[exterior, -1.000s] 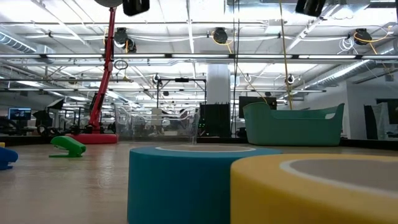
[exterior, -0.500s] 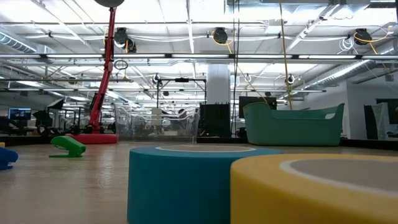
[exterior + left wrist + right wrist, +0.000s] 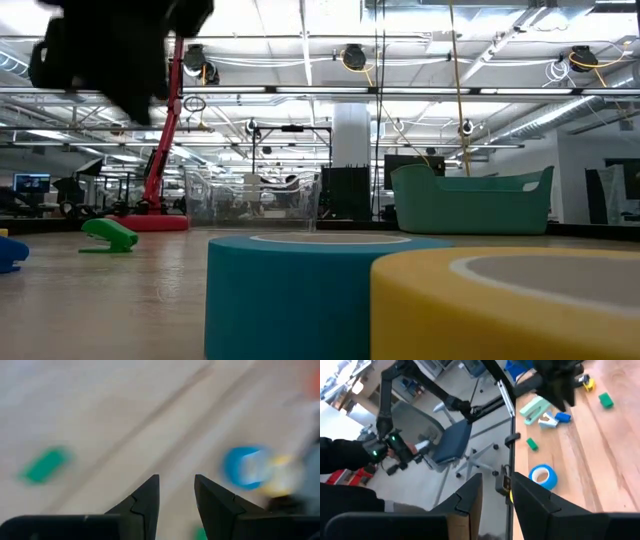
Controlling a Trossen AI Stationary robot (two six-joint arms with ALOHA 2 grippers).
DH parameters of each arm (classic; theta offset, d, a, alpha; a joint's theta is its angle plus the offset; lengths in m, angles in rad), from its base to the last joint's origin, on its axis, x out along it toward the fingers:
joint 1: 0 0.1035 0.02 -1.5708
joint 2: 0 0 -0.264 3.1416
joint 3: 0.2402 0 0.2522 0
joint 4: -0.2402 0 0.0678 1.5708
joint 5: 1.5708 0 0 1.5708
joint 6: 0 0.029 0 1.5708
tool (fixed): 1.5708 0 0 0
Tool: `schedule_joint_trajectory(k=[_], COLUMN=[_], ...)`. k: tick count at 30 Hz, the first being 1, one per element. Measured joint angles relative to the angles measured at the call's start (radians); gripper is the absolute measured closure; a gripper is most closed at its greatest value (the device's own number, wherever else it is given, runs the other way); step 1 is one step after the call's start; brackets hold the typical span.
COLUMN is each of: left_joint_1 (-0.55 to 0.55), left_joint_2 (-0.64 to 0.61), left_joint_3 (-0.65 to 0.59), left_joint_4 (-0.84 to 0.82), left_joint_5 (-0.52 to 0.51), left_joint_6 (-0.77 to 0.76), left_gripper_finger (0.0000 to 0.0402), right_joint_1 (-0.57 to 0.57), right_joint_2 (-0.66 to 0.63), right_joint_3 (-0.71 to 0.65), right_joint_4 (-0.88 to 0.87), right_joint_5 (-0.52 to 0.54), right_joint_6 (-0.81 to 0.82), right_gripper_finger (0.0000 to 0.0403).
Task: Pick and place Stapler, Stapler remover, tape
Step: Put the small green stapler into the transparent bin
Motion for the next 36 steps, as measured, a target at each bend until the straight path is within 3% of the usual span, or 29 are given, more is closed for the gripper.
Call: schedule_joint_trajectory(k=[5,11,16,21,30,36], left_joint_1=[0.073,0.156,0.2,0.213,0.195,0.19], left_joint_2=[0.0,0.0,0.0,-0.002,-0.001,-0.001], left_joint_3=[0.0,0.0,0.0,-0.023,-0.106,-0.129], left_joint_4=[-0.193,-0.27,-0.376,-0.381,-0.323,-0.307], left_joint_5=[0.108,0.229,0.236,0.188,0.213,0.235], left_joint_6=[0.269,0.67,0.887,0.964,0.947,0.943], left_gripper_finger=[0.0277,0.0277,0.0276,0.0247,0.0152,0.0134], right_joint_1=[-0.002,-0.003,-0.01,-0.021,-0.023,-0.023], right_joint_2=[0.04,0.06,0.06,0.06,0.061,0.068], right_joint_3=[0.0,0.0,0.0,0.0,0.0,0.0], right_joint_4=[0.102,0.163,0.166,0.166,0.166,0.164], right_joint_5=[0.012,0.13,0.212,0.288,0.423,0.475], right_joint_6=[0.003,0.013,0.059,0.084,0.075,0.049], right_gripper_finger=[0.0308,0.0307,0.0307,0.0307,0.0307,0.0307])
